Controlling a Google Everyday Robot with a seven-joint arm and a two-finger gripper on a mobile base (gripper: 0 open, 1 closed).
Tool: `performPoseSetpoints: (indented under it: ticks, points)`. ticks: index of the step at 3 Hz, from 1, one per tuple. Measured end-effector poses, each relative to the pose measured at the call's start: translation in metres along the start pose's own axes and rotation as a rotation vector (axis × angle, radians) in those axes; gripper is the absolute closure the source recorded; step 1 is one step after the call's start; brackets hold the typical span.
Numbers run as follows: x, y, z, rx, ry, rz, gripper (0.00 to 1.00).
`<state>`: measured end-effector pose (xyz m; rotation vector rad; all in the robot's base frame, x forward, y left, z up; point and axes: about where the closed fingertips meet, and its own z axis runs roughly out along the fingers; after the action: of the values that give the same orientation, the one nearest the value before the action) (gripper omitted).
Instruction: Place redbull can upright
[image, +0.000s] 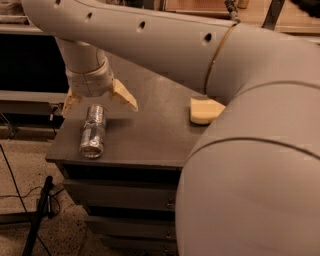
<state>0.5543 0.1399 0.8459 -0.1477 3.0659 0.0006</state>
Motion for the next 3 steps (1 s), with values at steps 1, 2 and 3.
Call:
performPoseSetpoints:
  ticks: [1, 2, 3]
  points:
    - [-0.003, -0.004, 0.006, 0.007, -0.003, 0.004, 0.00]
    - [-0.002, -0.005, 0.014, -0.002, 0.012, 0.006, 0.00]
    - [-0.002, -0.004, 0.020, -0.003, 0.023, -0.004, 0.15]
